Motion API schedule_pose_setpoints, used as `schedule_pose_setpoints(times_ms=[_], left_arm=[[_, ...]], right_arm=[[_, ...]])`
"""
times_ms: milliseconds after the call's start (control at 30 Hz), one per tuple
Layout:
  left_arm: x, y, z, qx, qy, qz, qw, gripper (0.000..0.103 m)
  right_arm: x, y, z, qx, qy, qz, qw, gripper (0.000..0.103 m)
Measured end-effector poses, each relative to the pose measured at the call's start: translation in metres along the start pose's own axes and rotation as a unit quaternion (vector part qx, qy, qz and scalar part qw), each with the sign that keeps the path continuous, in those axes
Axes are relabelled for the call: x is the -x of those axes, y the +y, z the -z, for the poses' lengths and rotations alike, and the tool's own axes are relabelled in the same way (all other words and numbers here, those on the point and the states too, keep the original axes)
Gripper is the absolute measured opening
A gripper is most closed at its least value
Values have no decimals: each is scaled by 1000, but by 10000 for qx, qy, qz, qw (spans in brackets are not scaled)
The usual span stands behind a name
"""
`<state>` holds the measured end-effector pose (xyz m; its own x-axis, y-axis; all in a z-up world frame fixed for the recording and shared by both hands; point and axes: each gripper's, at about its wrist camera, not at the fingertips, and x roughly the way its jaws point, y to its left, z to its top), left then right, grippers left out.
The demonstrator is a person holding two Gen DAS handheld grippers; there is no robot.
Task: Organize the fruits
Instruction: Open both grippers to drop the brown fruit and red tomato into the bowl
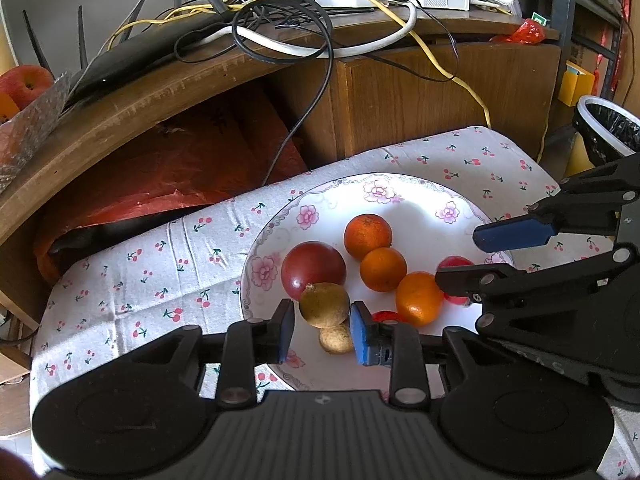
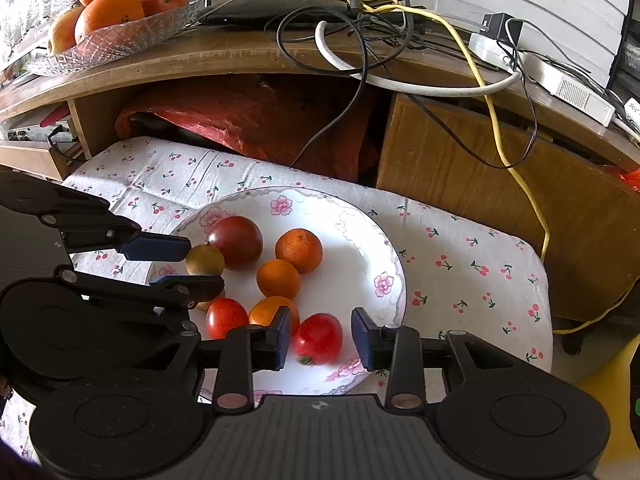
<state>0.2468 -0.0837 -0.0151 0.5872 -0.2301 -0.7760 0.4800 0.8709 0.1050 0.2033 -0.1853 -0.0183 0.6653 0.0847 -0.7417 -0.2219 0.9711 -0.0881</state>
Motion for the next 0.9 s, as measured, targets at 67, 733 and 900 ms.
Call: schedule_pose_setpoints(times_ms=[67,733,900], left_arm=[[1,0,0,5,-7,-8,10000,43],[6,-2,2,-14,-69,-5,10000,48],[8,-4,3,-9,-94,21,10000,51]], right_arm=[[0,-1,0,-4,4,6,10000,32],[7,-6,2,-99,-13,10,9999,35],[11,-7,3,-107,-34,20,9999,35]])
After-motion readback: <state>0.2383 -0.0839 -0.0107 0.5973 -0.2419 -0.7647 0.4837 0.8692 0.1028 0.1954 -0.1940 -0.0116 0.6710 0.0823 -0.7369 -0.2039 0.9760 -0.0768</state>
